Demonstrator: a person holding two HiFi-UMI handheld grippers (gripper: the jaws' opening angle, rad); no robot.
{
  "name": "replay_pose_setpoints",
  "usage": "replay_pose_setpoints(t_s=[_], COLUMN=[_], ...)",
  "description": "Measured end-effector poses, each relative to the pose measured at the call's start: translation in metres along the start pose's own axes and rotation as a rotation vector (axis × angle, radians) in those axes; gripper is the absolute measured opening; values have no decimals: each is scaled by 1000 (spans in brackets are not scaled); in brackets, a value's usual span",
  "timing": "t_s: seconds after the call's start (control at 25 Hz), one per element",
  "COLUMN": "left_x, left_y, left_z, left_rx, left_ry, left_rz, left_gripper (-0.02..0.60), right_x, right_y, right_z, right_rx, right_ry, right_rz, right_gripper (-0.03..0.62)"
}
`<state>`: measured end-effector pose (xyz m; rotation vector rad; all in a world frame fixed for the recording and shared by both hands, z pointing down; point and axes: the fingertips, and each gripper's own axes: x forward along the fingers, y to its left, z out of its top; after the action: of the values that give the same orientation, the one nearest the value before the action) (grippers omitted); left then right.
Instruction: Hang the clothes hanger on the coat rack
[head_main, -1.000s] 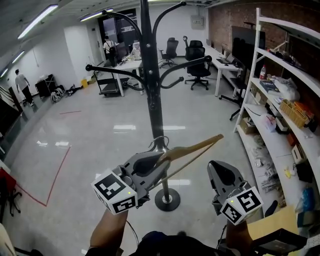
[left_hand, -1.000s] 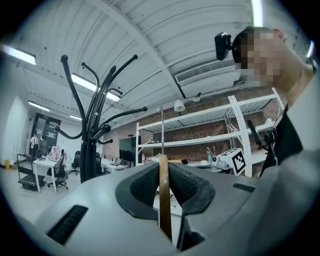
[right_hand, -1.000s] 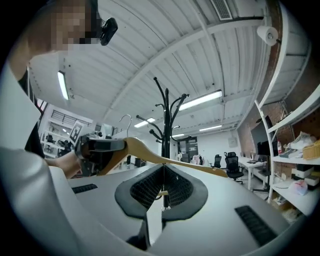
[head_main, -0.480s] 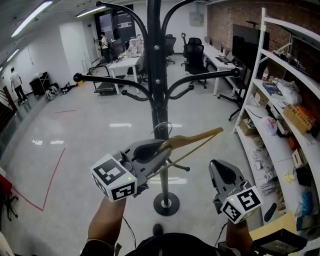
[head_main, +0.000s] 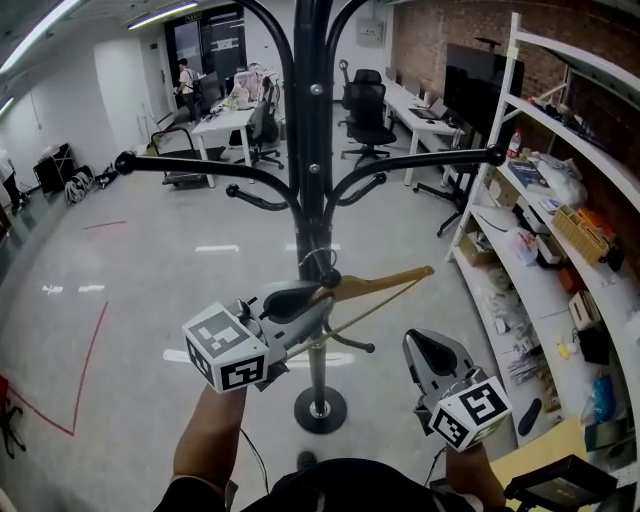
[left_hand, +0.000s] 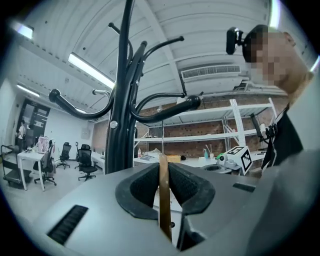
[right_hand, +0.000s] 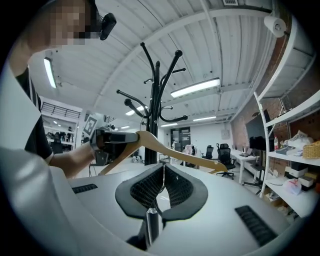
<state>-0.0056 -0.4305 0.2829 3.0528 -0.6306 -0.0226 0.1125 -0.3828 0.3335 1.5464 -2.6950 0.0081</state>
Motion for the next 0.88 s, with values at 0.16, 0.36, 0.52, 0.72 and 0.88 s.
replay_pose_setpoints(t_s=[0.16,0.36,0.52,0.72,0.88], left_x=[4,5,6,9,9], left_y=[4,11,12,13,15], left_z=[-2,-11,-10,-11,-10], left_rx=[1,27,35,32,53], left_ry=[3,28,0,-44,-57], left_rz=[-26,-10,-18,-53,-58], left_gripper=[51,51,51,51,51], right_x=[7,11,15,18,18], right_y=[0,1,2,4,1], right_z=[-5,-7,-11,-11,-12], right_rx=[7,20,26,27,28], right_ry=[15,18,18,24,20], right_rz=[-1,9,14,21,22], right_gripper=[9,9,9,9,9])
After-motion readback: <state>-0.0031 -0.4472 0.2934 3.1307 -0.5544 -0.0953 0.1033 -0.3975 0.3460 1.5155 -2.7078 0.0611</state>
